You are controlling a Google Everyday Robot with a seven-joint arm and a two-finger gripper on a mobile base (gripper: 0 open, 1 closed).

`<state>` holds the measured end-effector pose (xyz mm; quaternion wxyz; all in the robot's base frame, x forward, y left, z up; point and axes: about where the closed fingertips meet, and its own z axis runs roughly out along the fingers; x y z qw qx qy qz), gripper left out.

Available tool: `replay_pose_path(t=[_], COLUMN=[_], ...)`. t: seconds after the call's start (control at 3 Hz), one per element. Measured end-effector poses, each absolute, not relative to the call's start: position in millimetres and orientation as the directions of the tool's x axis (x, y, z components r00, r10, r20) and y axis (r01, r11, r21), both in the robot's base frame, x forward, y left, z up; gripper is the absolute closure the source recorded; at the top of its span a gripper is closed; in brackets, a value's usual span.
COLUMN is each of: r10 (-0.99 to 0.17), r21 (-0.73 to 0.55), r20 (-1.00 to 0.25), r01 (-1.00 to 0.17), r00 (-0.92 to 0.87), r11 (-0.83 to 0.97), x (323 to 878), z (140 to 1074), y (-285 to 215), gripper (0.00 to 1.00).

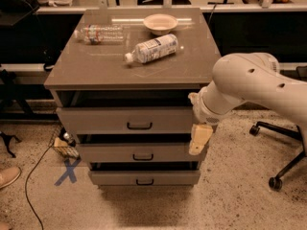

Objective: Open top drawer

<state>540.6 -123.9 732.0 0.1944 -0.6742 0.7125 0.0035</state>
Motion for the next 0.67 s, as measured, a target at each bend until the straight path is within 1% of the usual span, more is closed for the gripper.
replay_pose_path(t=[0.67], r10=[-0.968], r21=[-0.268], r20=[-0.24], r01=[-0.963], r00=[0.073], r11=[-0.006], x=[585], z=[697], y=[-115], gripper=[0.0])
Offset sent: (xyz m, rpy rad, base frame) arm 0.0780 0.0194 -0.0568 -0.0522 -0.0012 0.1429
